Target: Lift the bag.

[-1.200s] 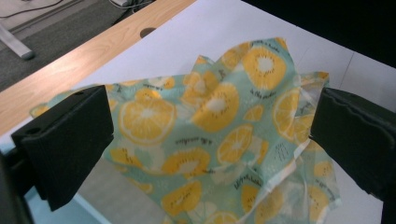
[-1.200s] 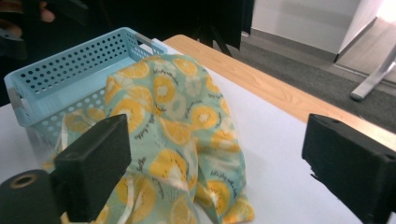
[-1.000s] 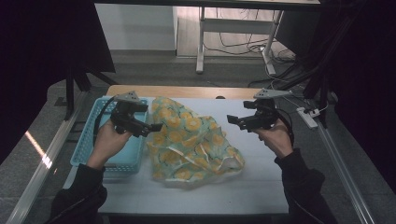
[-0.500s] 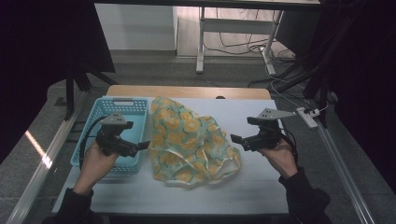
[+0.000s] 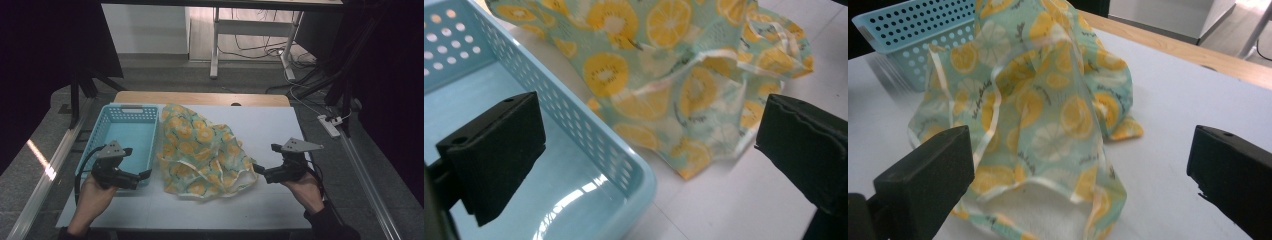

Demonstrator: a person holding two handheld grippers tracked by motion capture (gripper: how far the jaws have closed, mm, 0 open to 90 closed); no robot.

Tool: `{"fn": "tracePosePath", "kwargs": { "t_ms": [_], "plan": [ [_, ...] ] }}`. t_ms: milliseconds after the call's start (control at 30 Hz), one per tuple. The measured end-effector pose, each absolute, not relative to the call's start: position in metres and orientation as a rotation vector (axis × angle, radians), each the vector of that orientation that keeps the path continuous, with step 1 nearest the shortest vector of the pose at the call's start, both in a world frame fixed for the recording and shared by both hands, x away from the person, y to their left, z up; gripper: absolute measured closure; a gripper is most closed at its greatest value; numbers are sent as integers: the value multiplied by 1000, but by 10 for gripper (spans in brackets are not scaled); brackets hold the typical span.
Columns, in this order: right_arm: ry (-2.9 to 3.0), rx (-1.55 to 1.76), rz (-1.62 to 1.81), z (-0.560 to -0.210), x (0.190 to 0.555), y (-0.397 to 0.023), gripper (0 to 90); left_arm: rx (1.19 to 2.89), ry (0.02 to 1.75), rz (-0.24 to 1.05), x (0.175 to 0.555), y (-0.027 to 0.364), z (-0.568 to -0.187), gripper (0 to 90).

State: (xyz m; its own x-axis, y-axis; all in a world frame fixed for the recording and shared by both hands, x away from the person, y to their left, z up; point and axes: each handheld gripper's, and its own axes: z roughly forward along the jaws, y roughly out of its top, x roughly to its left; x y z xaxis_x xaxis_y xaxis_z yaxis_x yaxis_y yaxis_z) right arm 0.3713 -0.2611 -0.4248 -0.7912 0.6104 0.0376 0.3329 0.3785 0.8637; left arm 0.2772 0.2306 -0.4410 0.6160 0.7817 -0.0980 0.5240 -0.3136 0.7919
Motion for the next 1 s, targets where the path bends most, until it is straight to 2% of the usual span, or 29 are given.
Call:
{"fn": "tracePosePath", "kwargs": {
  "t_ms": [633,1000],
  "plan": [
    [2312,968,1282,-469,321,-297,0,1933,1162,447,214,251,-485,0],
    [2330,1047,1191,-490,298,-314,0,1949,1263,451,194,266,-507,0]
  ]
}}
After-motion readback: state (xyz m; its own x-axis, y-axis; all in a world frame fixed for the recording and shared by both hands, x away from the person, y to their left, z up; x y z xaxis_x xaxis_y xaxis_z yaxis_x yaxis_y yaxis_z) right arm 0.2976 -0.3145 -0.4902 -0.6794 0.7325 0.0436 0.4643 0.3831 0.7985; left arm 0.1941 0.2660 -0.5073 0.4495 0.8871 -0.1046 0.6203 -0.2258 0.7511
